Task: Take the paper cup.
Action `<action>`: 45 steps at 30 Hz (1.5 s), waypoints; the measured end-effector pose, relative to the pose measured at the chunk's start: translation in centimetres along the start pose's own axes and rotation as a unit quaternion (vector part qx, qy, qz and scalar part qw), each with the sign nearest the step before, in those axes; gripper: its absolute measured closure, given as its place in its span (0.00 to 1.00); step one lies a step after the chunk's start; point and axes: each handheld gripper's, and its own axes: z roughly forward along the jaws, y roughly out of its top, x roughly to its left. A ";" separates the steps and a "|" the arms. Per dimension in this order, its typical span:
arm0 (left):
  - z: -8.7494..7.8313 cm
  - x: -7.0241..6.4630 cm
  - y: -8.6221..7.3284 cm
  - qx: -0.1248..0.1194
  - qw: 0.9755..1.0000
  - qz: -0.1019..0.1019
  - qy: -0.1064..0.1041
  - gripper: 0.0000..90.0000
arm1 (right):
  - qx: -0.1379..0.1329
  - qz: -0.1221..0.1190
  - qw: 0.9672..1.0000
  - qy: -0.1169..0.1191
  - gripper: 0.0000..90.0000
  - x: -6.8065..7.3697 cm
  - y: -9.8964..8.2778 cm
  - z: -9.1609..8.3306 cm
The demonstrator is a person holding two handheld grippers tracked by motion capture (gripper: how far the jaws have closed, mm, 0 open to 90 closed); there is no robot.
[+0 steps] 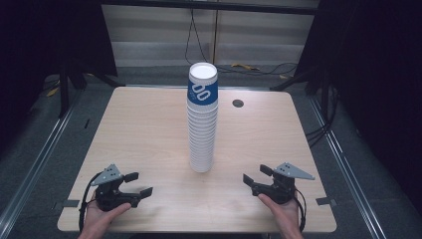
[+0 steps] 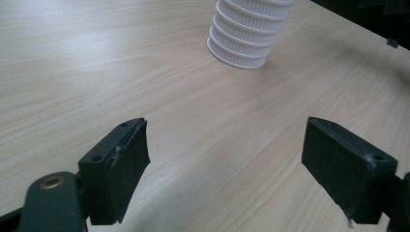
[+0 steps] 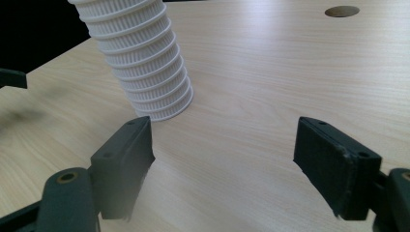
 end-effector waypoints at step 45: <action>0.3 -1.4 0.4 0.008 0.999 0.037 -0.011 0.24 | 0.020 -0.036 0.996 0.078 0.31 2.0 4.7 -0.3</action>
